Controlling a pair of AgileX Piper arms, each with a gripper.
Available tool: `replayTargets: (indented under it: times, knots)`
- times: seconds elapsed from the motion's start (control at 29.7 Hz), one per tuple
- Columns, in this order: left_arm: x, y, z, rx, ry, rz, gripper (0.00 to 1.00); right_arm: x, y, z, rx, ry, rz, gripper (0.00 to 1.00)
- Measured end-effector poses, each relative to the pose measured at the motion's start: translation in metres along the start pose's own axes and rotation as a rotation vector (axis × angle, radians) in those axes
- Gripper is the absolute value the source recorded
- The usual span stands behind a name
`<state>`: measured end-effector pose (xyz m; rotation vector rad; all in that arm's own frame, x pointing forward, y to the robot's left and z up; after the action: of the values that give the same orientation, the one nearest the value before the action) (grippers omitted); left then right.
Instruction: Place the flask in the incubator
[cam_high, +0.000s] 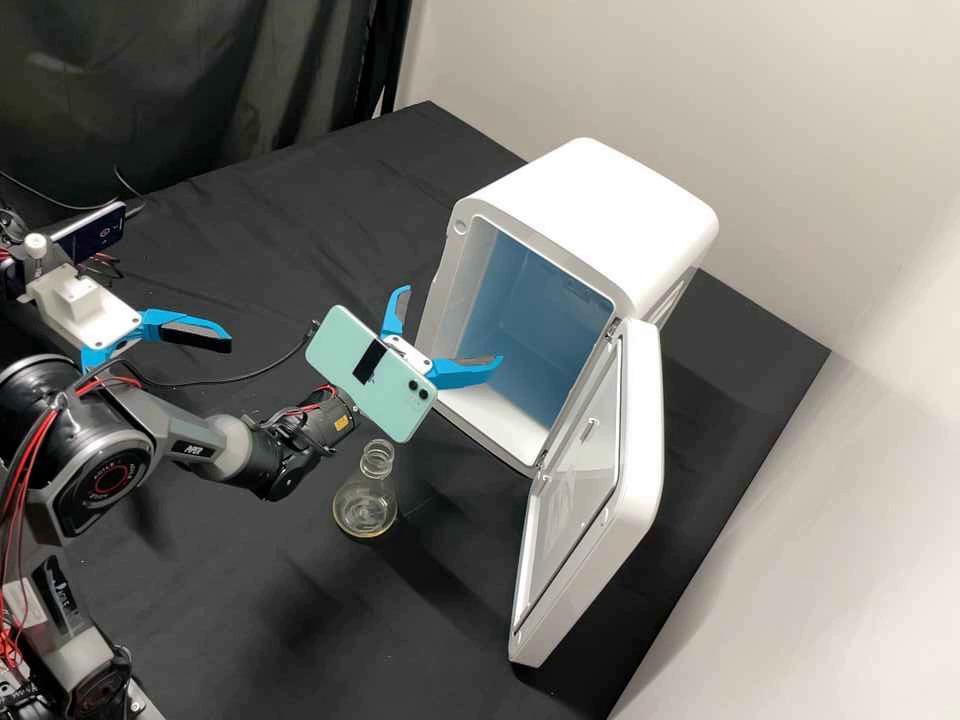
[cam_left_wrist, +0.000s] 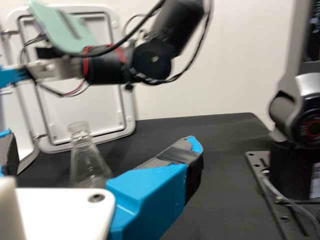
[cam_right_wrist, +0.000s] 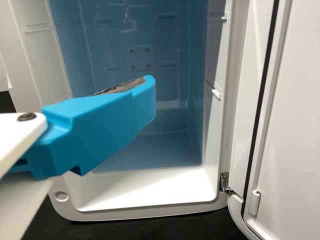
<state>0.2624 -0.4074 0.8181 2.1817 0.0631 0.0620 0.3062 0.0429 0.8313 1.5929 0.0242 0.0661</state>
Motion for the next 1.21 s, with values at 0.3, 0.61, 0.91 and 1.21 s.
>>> replayTargets:
  times: [0.3,0.61,0.91,1.21]
  knots:
    - [-0.02,-0.0062,-0.033,-0.053,0.069,-0.031,1.0,0.0,0.0,0.0,0.0,0.0,0.0,1.0]
    - [-0.056,-0.0015,-0.045,-0.052,0.084,-0.035,1.0,0.0,0.0,0.0,0.0,0.0,0.0,1.0]
    - [-0.079,0.0022,-0.045,-0.054,0.096,-0.019,1.0,0.0,0.0,0.0,0.0,0.0,0.0,1.0]
    - [-0.088,0.0012,-0.044,-0.06,0.089,-0.025,1.0,0.0,0.0,0.0,0.0,0.0,0.0,1.0]
